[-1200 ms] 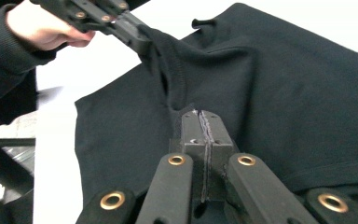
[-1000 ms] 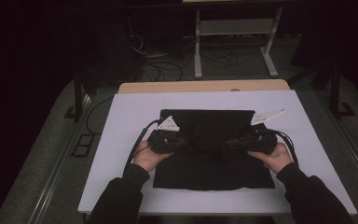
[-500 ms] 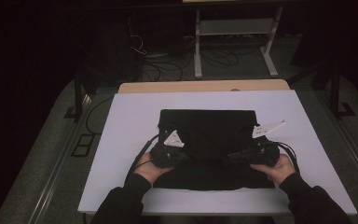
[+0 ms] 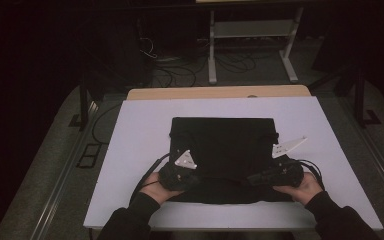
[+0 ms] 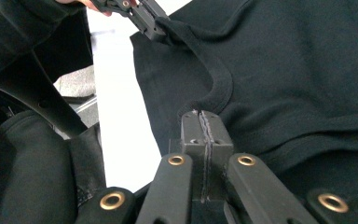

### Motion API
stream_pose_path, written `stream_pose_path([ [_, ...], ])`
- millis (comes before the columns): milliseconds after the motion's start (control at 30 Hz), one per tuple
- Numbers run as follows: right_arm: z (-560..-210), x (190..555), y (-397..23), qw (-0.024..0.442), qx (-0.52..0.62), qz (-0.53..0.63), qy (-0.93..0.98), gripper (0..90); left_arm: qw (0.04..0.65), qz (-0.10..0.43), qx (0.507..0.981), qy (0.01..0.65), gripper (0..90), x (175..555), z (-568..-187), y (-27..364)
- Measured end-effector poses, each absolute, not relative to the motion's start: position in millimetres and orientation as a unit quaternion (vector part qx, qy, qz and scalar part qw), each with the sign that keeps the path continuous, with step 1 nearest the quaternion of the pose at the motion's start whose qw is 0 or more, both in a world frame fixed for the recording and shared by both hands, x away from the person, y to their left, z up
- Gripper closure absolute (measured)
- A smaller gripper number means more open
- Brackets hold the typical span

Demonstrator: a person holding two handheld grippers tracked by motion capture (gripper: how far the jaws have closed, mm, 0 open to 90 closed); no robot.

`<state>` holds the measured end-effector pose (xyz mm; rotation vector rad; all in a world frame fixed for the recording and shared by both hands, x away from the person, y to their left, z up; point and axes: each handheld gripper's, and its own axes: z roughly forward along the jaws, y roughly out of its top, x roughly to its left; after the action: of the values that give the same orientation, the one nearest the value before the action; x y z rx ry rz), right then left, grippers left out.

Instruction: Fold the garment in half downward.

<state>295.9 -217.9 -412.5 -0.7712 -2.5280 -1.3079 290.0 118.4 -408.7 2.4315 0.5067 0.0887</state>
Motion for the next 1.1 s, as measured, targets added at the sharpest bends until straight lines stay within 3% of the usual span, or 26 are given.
stream_pose_path([
  [1100,-423,272,-206,0.122,-0.232,-0.394,-0.881,88.1,0.288,0.009,0.944,0.164,81.8,267,-416,122],
])
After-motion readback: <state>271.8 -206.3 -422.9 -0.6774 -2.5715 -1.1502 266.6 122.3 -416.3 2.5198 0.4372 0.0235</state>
